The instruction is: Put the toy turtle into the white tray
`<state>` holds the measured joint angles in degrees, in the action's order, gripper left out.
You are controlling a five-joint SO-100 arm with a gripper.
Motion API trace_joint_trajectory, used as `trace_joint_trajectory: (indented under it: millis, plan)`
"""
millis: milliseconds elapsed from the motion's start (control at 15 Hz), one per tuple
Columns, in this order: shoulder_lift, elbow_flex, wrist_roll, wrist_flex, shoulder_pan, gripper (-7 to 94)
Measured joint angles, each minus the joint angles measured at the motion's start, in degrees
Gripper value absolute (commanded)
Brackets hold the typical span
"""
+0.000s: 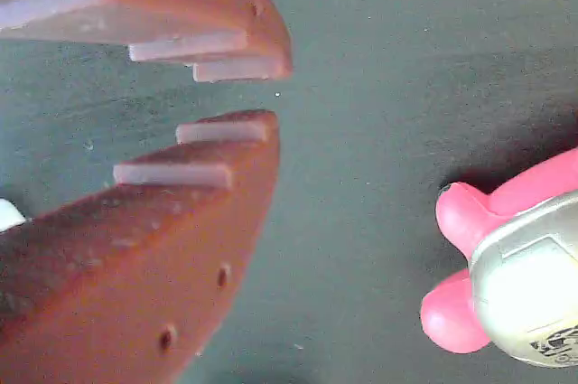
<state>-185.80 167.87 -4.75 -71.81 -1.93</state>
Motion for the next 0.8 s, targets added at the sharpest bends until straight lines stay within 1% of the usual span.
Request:
trace_joint_trajectory:
  millis: [133, 333, 400, 533, 600, 800]
  plan:
    - [0.0, 0.0, 0.09, 0.0, -0.44, 0]
    - [0.44, 0.0, 2.46, 0.18, -2.64, 0]
    - [3.25, -0.09, 2.72, 1.41, -2.72, 1]
    - [13.45, -0.88, 2.9, 6.24, -3.16, 2]
    - [19.51, -1.41, 3.43, 8.96, -4.66, 4]
    - [36.39, -7.38, 3.16, 14.24, -6.68, 4]
